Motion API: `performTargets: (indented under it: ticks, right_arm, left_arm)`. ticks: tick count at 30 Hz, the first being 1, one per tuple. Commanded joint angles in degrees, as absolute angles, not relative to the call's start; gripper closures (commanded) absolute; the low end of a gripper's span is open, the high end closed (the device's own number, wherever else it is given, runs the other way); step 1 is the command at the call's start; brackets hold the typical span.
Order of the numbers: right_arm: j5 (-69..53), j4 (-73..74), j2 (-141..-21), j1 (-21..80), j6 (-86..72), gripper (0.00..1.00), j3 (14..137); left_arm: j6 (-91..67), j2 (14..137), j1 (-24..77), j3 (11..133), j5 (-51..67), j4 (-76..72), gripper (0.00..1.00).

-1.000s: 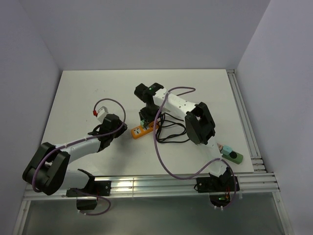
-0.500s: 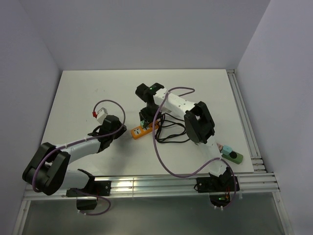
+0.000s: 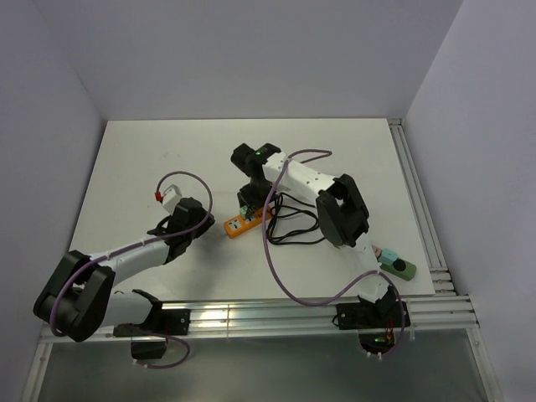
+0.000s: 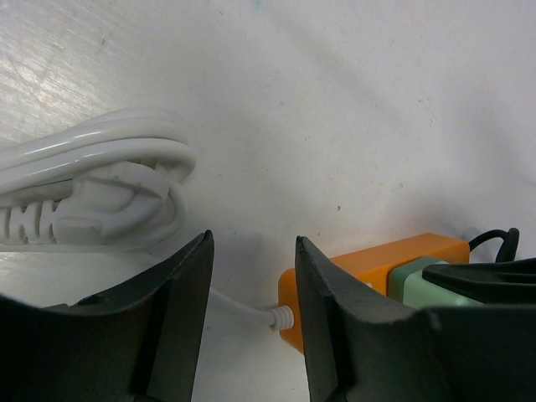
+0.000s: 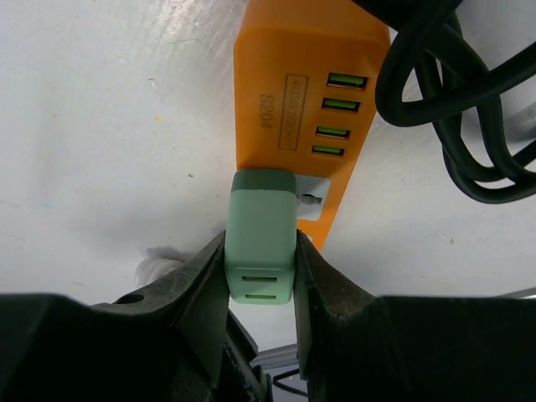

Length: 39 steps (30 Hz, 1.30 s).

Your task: Insert the plug

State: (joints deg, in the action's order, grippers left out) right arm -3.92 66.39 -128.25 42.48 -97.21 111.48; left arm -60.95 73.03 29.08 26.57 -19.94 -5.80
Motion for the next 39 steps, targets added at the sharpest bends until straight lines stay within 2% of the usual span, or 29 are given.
performTargets:
  ticks: [1, 3, 4, 7, 10, 15, 18, 19, 20, 22, 26, 29, 34, 38, 39]
  right_arm:
    - [5.5, 62.6, -126.6, 43.1, -94.8, 0.77, 108.1]
    - [6.6, 62.8, -125.4, 43.0, -93.5, 0.62, 108.4]
    - [7.4, 63.7, -125.1, 43.2, -93.3, 0.48, 108.8]
    - [7.6, 63.0, -123.1, 43.2, -92.5, 0.22, 107.6]
    - [8.3, 63.1, -122.0, 43.2, -91.2, 0.09, 109.6]
    - [11.9, 68.1, -120.4, 43.5, -86.3, 0.04, 119.3]
    - [14.7, 65.9, -113.9, 44.2, -81.5, 0.03, 116.9]
    - [15.3, 62.2, -111.6, 44.5, -79.6, 0.00, 115.0]
    - [15.9, 59.5, -109.1, 44.9, -75.1, 0.00, 112.5]
    - [14.0, 49.2, -101.1, 45.3, -65.3, 0.00, 102.6]
    - [15.0, 37.5, -84.8, 45.6, -55.3, 0.00, 83.1]
    - [16.8, 27.1, -73.9, 46.9, -49.3, 0.00, 62.8]
    - [23.5, 18.8, -59.0, 54.3, -45.5, 0.00, 45.1]
    - [20.1, 12.7, -44.2, 56.1, -50.0, 0.00, 31.6]
    - [19.2, 10.7, -41.3, 56.2, -50.2, 0.00, 26.3]
  left_arm:
    - [-60.7, 71.0, 29.4, 27.1, -21.4, -6.0, 0.51]
    - [-60.6, 70.9, 29.4, 27.2, -21.4, -6.0, 0.51]
    - [-60.6, 71.0, 29.4, 27.4, -21.4, -6.0, 0.51]
    - [-60.3, 71.3, 29.3, 28.0, -21.3, -5.6, 0.51]
    - [-60.1, 70.9, 29.4, 28.4, -21.6, -4.8, 0.51]
    - [-59.8, 68.0, 29.4, 28.8, -22.5, -2.2, 0.51]
    - [-58.7, 64.5, 29.6, 29.5, -21.8, -0.2, 0.48]
    - [-58.4, 63.6, 29.7, 29.7, -21.2, 1.5, 0.46]
    - [-57.6, 61.5, 29.7, 29.8, -20.1, 1.8, 0.42]
    - [-57.0, 59.4, 29.6, 30.1, -16.9, 2.9, 0.36]
    - [-57.7, 54.6, 29.7, 30.2, -10.4, 4.7, 0.10]
    - [-58.1, 52.4, 29.9, 29.9, -4.7, 5.4, 0.05]
    - [-58.7, 45.8, 30.8, 28.6, -1.0, 6.7, 0.03]
    - [-59.9, 43.3, 30.9, 27.2, 2.8, 5.2, 0.01]
    - [-59.9, 43.1, 30.9, 26.5, 6.8, 4.1, 0.01]
